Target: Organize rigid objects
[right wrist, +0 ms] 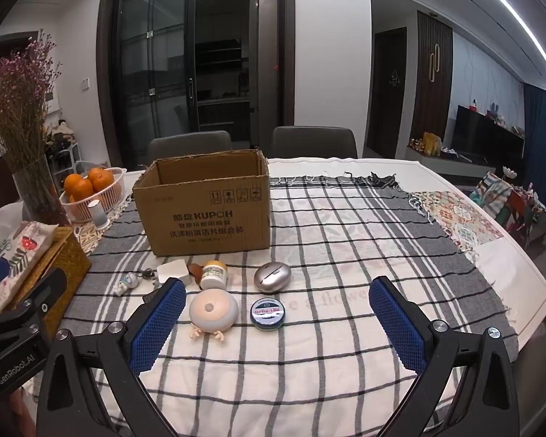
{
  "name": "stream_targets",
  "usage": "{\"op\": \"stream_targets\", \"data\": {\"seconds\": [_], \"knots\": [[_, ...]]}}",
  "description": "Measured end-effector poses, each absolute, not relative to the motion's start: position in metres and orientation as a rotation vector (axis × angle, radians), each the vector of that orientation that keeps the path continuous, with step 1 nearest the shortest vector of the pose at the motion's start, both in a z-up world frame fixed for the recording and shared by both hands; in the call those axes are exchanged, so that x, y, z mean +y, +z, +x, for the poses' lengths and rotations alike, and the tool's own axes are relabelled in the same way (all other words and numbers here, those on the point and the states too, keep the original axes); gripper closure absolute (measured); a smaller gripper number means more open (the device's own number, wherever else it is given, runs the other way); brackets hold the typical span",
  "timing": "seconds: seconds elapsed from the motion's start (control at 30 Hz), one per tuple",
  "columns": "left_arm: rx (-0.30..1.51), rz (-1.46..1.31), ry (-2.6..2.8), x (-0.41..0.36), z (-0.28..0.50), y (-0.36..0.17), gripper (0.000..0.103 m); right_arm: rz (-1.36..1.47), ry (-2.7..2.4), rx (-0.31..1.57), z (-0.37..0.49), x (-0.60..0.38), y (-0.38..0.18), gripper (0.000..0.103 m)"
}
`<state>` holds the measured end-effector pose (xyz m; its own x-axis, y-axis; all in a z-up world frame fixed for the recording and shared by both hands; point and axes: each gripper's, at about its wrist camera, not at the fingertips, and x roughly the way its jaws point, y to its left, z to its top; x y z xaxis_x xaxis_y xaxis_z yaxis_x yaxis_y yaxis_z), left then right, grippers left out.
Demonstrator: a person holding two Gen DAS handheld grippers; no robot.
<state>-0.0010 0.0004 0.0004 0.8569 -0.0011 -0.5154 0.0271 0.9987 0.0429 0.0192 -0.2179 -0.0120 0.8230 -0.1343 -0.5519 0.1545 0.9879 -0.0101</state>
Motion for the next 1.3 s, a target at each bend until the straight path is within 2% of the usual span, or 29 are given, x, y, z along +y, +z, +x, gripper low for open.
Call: {"op": "stream_targets", "data": {"seconds": [0.63,0.97,1.3], "knots": [[0.560,0.056,-0.026,-0.001,0.002,-0.006,0.000,0.037,-0.150,0.586,0.021,-0.217,-0.013,0.001],[0.578,0.137,-0.052,-0.006,0.012,-0.025,0.001,0.070,-0.150,0.636,0.031,-0.220,-0.036,0.001],[0.631,0.177,-0.130,-0.014,0.037,-0.054,0.008,0.067,-0.137,0.708,0.050,-0.217,-0.066,0.001]]}}
